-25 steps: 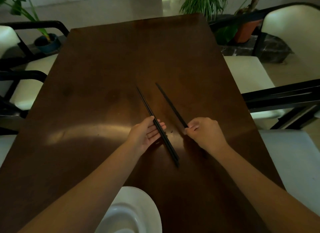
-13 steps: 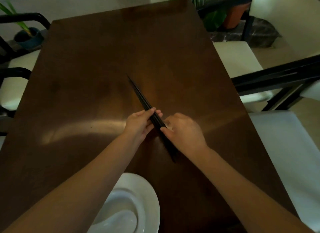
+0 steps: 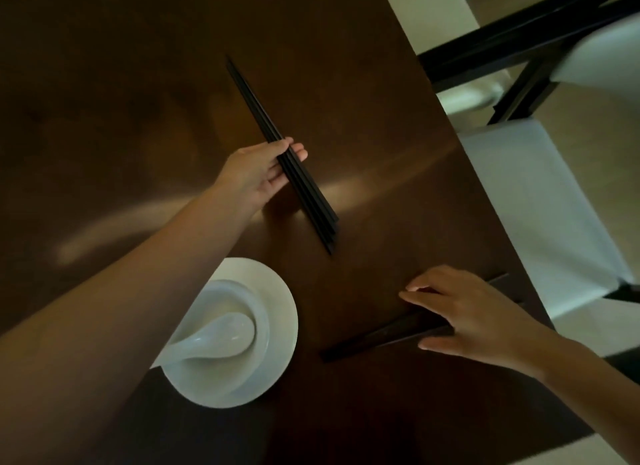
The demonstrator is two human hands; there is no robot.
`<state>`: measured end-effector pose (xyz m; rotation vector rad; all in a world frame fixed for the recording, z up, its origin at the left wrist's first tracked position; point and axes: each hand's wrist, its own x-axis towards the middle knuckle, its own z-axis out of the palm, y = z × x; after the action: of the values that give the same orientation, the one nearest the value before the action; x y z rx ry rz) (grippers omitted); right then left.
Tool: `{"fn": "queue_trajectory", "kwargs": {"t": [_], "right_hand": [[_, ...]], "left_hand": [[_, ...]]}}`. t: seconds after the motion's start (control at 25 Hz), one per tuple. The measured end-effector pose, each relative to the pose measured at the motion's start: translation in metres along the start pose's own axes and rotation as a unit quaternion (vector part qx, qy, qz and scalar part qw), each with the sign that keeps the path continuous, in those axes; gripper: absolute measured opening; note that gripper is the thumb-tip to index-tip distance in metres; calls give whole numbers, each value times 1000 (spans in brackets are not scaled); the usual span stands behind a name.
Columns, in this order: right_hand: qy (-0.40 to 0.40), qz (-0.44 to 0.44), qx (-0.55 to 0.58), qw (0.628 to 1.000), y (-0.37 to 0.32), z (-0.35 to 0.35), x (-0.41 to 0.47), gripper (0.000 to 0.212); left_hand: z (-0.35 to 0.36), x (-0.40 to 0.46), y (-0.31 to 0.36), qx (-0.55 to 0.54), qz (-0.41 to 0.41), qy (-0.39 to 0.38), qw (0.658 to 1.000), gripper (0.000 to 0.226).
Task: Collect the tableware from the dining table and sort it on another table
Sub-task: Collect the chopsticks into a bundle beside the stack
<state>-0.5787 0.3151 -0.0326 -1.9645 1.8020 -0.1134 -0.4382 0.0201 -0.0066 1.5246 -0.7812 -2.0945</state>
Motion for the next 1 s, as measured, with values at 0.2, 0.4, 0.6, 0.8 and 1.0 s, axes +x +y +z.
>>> {"fn": "queue_trajectory", "kwargs": {"t": [0.2,0.4,0.6,0.8,1.0], "right_hand": [[62,-34,-49,996,-4,13,-5,51],[87,-106,-68,988,-11,21,-9,24],[96,-80,-70,990,-12,18,-10,21],[121,-80,-82,986,1,-25,2,24],[155,-224,-205,940,7,-100,63,15]], "left_hand": [[8,-16,-18,9,-15,-11,1000,8],[12,-26,-34,28,-24,-41,998,8],[12,-30,-35,42,-27,-43,998,8],[8,-35,-39,163,-37,-77,983,12],[16,-41,-47,304,-93,-231,920,17]]}}
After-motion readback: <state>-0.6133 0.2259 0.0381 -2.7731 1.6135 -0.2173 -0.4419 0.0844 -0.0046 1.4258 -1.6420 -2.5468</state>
